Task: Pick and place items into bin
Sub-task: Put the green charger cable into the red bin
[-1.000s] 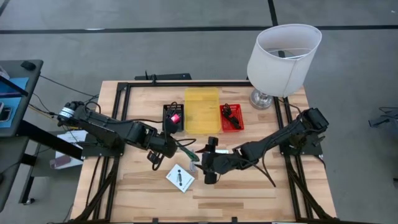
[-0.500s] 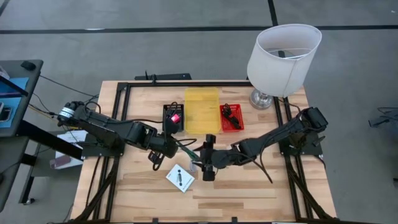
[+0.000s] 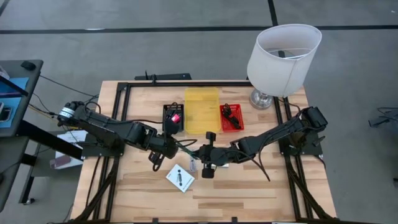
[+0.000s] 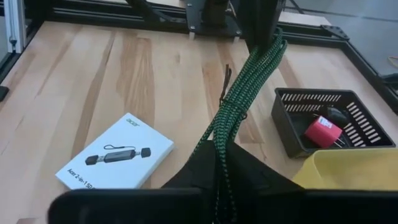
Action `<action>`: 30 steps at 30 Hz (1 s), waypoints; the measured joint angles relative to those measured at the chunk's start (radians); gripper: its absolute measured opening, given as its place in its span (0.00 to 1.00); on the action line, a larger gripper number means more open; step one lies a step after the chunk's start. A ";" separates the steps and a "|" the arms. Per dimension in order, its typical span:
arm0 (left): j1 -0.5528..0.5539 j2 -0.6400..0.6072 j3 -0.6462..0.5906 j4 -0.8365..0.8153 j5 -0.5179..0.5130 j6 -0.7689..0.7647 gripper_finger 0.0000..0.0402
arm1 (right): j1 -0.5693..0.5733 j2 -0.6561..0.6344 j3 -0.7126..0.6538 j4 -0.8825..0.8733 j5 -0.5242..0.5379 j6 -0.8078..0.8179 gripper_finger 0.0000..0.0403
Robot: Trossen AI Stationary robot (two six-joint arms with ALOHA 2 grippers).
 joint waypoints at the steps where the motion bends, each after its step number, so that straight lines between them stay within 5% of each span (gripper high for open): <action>1: 0.000 0.000 0.000 0.002 0.000 -0.002 0.00 | 0.000 0.000 0.000 0.000 0.000 0.000 0.04; 14: -0.001 0.000 0.000 0.011 0.061 -0.040 0.02 | 0.001 0.000 0.000 -0.002 -0.005 -0.001 0.05; 30: -0.031 0.000 0.000 0.093 0.104 -0.068 0.34 | 0.000 0.000 0.000 -0.072 0.000 0.001 0.04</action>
